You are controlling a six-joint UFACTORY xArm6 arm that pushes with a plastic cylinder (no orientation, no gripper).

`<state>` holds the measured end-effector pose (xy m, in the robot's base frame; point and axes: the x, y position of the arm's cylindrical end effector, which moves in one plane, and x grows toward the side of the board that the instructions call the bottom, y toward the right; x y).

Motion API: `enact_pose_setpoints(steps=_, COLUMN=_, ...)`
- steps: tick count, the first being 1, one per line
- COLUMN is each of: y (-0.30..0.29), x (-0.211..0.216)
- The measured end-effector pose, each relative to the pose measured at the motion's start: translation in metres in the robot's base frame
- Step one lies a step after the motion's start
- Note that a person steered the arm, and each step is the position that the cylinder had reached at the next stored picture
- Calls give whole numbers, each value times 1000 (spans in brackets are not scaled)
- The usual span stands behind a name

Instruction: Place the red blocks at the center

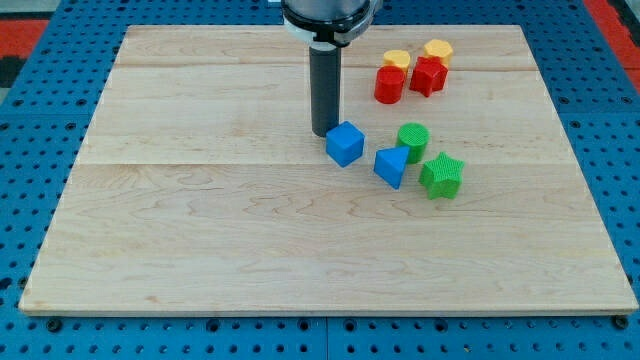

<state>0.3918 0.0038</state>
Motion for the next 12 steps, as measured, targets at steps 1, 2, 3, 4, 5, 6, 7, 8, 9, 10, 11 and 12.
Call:
enact_pose_setpoints(steps=1, y=8, x=-1)
enact_pose_setpoints(steps=2, y=20, x=-33)
enact_pose_setpoints(steps=3, y=82, x=-44)
enact_pose_setpoints(steps=4, y=151, x=-38)
enact_pose_setpoints(steps=5, y=222, x=-73)
enact_pose_setpoints(steps=6, y=221, x=-109)
enact_pose_setpoints(steps=7, y=179, x=-115)
enact_pose_setpoints(steps=8, y=125, x=-108)
enact_pose_setpoints(steps=9, y=91, x=-92)
enact_pose_setpoints(steps=10, y=51, x=-85)
enact_pose_setpoints(steps=11, y=23, x=-73)
enact_pose_setpoints(steps=12, y=35, x=-73)
